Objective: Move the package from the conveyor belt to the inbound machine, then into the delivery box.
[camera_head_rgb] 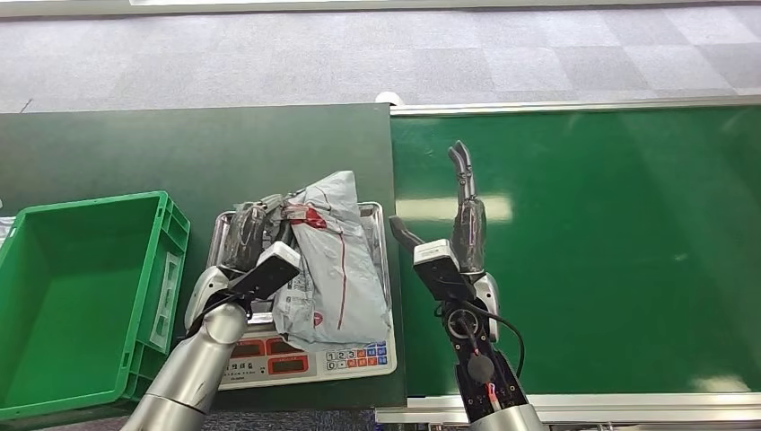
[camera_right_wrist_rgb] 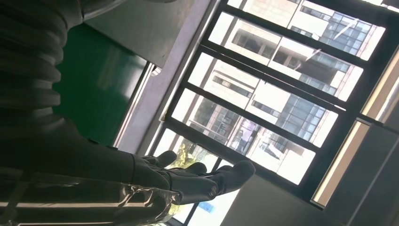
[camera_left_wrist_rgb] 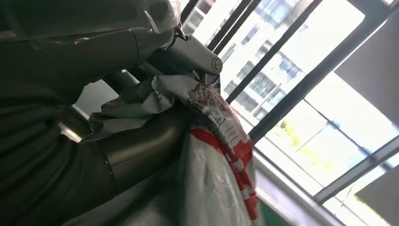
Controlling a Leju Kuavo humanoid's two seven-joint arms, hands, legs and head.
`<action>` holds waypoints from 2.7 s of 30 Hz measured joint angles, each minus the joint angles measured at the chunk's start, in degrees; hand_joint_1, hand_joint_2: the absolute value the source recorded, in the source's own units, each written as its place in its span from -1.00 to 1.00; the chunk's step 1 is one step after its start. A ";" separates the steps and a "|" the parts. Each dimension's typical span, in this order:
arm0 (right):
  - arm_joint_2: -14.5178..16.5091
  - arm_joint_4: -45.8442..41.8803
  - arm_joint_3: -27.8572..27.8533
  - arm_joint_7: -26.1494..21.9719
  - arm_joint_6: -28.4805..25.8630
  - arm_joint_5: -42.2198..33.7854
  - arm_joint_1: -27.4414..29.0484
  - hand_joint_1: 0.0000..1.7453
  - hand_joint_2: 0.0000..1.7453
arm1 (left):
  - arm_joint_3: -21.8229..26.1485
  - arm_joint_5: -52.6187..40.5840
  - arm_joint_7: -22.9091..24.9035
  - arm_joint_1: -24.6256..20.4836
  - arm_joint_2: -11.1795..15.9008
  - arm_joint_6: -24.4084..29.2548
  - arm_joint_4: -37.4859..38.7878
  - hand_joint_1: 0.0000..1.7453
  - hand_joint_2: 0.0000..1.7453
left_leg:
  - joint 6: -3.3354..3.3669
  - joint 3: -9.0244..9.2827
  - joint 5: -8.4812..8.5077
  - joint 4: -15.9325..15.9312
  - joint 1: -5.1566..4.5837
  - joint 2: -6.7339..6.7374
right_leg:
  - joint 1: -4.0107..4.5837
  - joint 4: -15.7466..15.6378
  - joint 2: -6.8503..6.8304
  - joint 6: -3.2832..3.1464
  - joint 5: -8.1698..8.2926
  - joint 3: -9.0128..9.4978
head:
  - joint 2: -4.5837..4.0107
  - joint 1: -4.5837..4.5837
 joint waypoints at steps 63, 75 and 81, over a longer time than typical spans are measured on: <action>-4.63 -3.37 0.00 0.00 -3.61 -5.82 5.64 -1.00 1.00 | 33.49 19.28 -3.72 -14.08 16.95 10.45 -0.38 -1.00 1.00 | -0.07 -0.04 0.06 -0.02 0.09 0.07 | 0.09 0.02 0.06 -0.05 0.01 -0.08 | 0.00 0.02; -4.74 -4.10 -1.16 0.00 -2.36 -3.74 6.38 -1.00 1.00 | 32.48 19.43 -2.10 -15.87 19.31 12.60 -0.16 -1.00 1.00 | -0.07 -0.04 0.06 -0.02 0.09 0.09 | 0.09 0.02 0.06 -0.05 0.01 -0.11 | 0.00 0.02; -4.55 -4.43 -1.82 0.00 -0.69 -2.38 6.40 -1.00 1.00 | 31.70 14.35 3.04 -17.84 21.93 12.83 3.48 -1.00 1.00 | -0.07 -0.04 0.06 -0.02 0.09 0.11 | 0.10 0.03 0.08 -0.05 0.01 -0.12 | 0.00 0.03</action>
